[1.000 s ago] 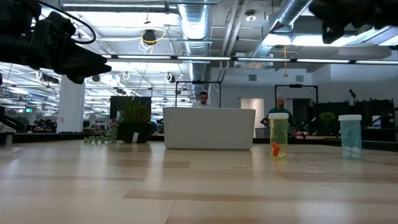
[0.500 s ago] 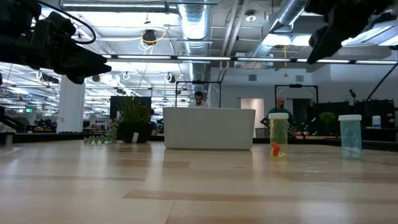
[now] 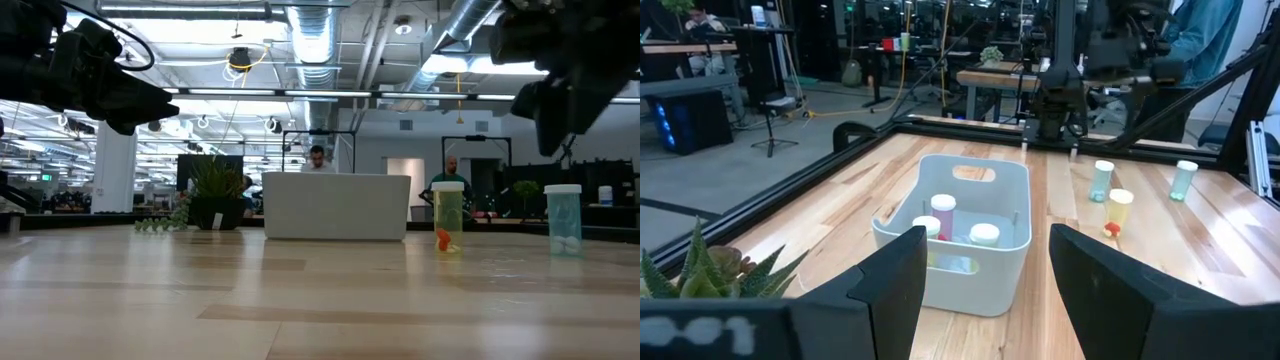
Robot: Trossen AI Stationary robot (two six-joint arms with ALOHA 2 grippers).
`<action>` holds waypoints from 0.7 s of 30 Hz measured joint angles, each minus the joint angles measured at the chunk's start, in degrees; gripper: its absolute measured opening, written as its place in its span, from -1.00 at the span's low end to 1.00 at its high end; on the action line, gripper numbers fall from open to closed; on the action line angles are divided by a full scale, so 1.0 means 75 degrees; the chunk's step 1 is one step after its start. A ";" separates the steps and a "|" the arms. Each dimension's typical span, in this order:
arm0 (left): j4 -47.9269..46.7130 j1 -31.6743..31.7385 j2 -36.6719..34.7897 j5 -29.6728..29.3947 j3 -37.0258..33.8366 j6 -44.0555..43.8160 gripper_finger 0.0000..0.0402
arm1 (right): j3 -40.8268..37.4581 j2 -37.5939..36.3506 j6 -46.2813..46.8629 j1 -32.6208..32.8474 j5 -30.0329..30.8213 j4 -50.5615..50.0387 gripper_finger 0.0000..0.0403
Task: Pick and place pill bottles into a basket
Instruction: Put the top blue pill bottle into the gray bin
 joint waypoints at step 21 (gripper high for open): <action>0.0001 0.0000 0.0000 0.0000 0.0002 -0.0019 0.00 | 0.0003 0.2280 0.0068 0.0469 0.0635 0.0754 0.24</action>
